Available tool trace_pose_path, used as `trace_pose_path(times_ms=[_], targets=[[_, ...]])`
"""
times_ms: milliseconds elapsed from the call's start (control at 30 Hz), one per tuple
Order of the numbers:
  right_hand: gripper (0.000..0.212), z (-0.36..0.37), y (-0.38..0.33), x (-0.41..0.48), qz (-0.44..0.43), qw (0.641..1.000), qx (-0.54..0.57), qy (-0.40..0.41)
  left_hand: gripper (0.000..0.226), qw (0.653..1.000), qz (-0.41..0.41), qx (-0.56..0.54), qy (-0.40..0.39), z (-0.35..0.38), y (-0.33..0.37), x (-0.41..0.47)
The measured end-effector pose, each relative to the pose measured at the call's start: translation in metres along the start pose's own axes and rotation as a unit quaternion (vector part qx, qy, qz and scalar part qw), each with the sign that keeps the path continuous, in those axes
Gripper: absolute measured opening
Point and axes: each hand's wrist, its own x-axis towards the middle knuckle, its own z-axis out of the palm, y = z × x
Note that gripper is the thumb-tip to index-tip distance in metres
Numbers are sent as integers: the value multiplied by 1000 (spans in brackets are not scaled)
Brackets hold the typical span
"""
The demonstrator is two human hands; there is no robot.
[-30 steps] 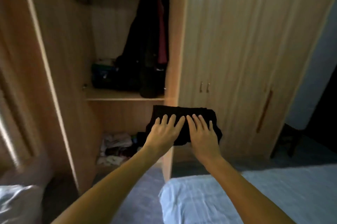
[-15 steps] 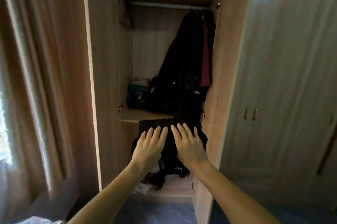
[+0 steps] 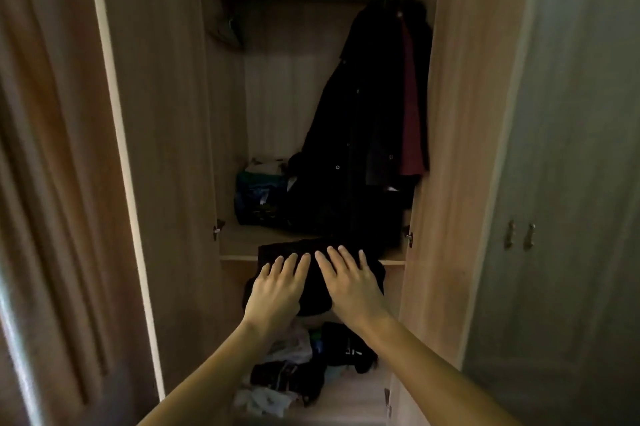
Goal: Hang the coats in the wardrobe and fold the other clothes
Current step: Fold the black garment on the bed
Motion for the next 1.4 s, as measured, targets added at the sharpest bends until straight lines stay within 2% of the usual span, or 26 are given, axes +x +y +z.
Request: trace_pose_path(times_ms=[267,467,867,1067,1167,1300,1400], targets=[[77,71,85,92,-28,999,33,13,84,1000,-15,27,1,59,-6,117],[74,122,104,156,-31,998,45,21,75,998,-34,56,10,94,-35,174],[82,234,61,284,-50,998,36,-26,75,998,-58,36,3,199,-161,240],[77,285,43,344,-39,998,39,-41,74,998,-63,23,-2,251,-219,274],[80,323,39,364,-43,996,43,-61,76,997,-72,10,-31,284,-239,285],[74,382,30,390,-52,993,67,-80,81,993,-90,16,-80,333,-264,301],[69,429,25,406,-57,989,101,-96,71,988,-94,28,-116,372,-281,310]])
